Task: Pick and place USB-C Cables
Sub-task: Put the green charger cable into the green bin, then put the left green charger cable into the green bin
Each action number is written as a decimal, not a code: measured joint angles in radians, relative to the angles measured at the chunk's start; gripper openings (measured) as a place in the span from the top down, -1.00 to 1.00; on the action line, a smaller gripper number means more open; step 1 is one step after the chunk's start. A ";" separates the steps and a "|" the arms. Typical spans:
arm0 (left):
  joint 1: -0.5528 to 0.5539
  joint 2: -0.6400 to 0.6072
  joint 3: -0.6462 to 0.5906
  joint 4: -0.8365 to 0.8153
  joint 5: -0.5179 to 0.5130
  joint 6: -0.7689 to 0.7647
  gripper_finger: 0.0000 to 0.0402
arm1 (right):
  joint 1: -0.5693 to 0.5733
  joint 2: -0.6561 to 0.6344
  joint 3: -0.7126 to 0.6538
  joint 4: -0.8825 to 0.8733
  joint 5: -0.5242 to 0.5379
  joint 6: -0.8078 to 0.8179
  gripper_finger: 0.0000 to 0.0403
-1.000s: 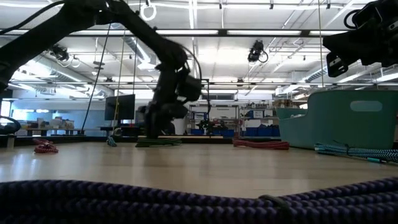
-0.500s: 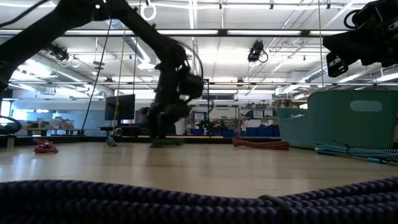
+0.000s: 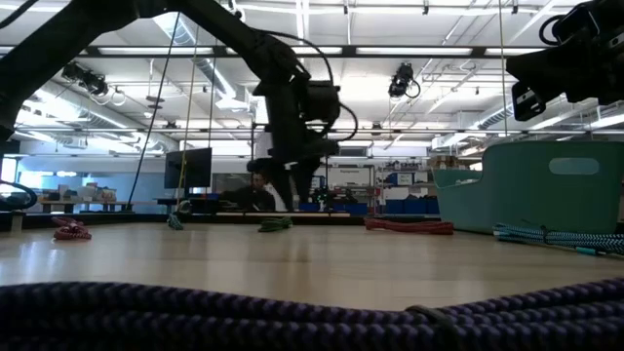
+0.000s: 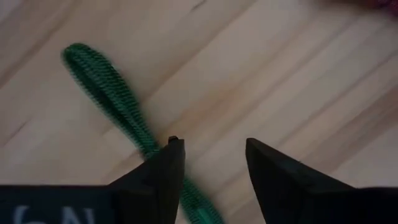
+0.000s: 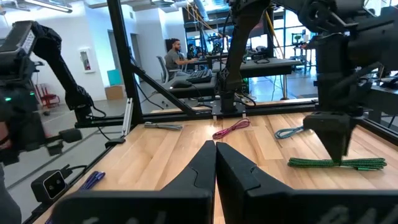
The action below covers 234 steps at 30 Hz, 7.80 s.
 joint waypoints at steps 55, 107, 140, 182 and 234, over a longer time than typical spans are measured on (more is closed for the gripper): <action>-0.061 0.094 0.047 -0.012 -0.157 0.091 0.86 | 0.015 0.333 0.779 -0.640 0.144 0.329 0.99; -0.119 0.297 0.598 0.705 0.375 0.102 0.18 | 0.014 0.680 1.339 -1.059 0.425 0.336 0.98; -0.203 -0.059 0.282 -0.565 -0.226 0.010 0.34 | 0.013 0.757 1.116 -1.046 0.209 0.202 0.97; 0.139 -0.515 -0.938 0.392 -0.237 -0.688 0.60 | -0.074 0.753 1.113 -0.917 0.351 0.109 0.96; -0.196 0.487 0.585 1.021 -0.011 -0.321 0.59 | -0.073 0.576 1.271 -0.949 0.595 0.154 0.96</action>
